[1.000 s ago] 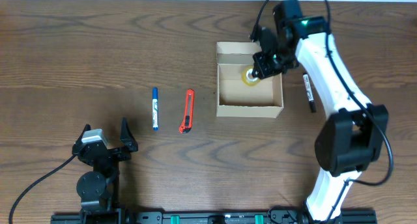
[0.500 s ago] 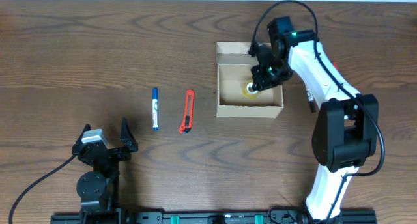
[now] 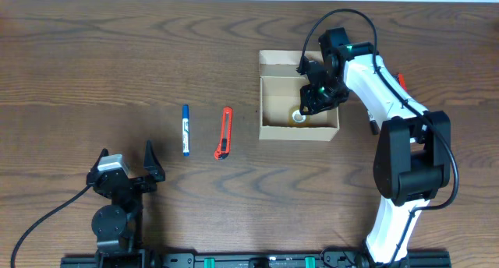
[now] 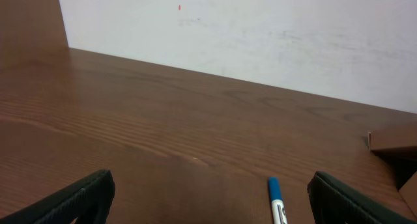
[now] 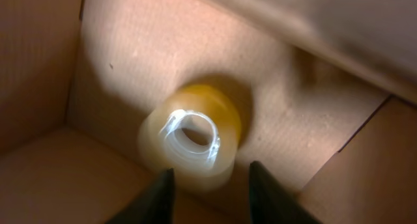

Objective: Pack container
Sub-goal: 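Carry the tape roll into the box and open the right gripper, then move the right gripper back over the red stapler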

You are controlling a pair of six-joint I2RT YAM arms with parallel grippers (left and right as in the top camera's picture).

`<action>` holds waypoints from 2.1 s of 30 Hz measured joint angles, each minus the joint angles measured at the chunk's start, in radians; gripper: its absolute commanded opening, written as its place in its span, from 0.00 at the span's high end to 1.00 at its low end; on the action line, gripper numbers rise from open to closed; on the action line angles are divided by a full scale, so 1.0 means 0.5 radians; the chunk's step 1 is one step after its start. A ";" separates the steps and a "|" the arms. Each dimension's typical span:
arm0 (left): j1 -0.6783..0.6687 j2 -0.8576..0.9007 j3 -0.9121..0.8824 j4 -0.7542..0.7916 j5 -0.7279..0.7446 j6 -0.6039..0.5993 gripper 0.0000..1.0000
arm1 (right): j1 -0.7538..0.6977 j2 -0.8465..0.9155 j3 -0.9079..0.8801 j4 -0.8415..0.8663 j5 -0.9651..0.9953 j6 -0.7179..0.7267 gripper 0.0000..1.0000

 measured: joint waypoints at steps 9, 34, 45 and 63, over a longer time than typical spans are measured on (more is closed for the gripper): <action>0.000 0.000 0.000 0.000 0.000 0.000 0.05 | 0.000 0.000 0.029 -0.079 0.000 0.003 0.52; 0.000 0.000 0.000 0.000 0.000 0.000 0.05 | -0.525 -0.139 1.499 -1.159 0.927 0.517 0.01; 0.000 0.000 0.000 -0.001 0.000 0.000 0.05 | -0.711 -0.137 0.913 -0.766 0.787 0.463 0.01; 0.000 0.000 0.000 0.000 0.000 0.000 0.04 | -1.136 -0.126 0.430 -0.215 0.374 0.071 0.01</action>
